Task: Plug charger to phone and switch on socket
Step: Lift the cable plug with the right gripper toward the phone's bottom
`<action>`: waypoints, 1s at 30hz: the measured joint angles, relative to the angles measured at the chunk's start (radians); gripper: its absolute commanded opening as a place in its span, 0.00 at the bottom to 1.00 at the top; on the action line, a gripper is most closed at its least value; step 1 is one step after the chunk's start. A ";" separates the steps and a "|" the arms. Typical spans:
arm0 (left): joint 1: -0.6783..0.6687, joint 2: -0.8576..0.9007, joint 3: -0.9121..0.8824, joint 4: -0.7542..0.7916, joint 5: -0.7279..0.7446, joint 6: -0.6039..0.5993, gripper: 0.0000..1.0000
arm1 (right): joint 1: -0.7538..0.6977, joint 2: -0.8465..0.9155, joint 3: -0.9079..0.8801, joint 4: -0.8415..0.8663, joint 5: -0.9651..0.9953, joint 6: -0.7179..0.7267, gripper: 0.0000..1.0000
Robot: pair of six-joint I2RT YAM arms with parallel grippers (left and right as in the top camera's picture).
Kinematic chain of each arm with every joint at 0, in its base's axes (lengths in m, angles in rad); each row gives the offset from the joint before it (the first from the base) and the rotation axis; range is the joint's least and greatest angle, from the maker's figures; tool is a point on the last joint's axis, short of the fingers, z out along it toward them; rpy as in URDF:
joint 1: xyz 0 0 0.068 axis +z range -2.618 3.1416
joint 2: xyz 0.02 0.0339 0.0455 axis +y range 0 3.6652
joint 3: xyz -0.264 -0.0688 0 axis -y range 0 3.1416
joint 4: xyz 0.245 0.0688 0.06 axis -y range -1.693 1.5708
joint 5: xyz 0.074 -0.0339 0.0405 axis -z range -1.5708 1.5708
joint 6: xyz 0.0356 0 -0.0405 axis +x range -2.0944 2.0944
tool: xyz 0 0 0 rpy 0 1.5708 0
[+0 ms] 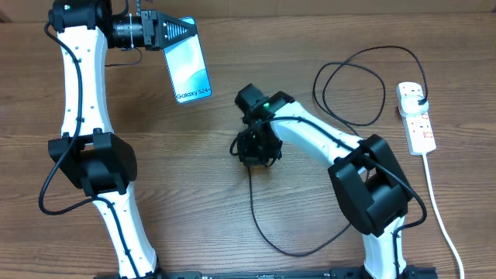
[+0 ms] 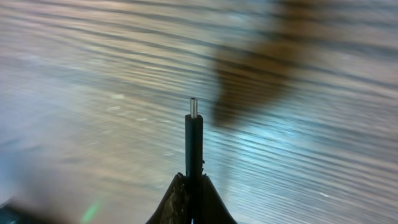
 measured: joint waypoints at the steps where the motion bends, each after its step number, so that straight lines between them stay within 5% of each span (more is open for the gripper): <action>1: 0.000 0.000 0.000 0.001 0.000 0.000 0.04 | -0.012 -0.001 0.000 0.014 -0.041 -0.019 0.04; 14: 0.000 0.000 -0.002 0.172 0.104 -0.090 0.04 | -0.206 -0.002 0.003 0.348 -0.704 -0.270 0.04; 23: 0.000 0.000 -0.003 0.336 0.147 -0.280 0.05 | -0.247 -0.005 0.006 0.704 -1.032 -0.322 0.04; 30: 0.000 0.000 -0.006 0.621 0.064 -0.608 0.05 | -0.247 -0.005 0.008 0.921 -1.098 -0.246 0.04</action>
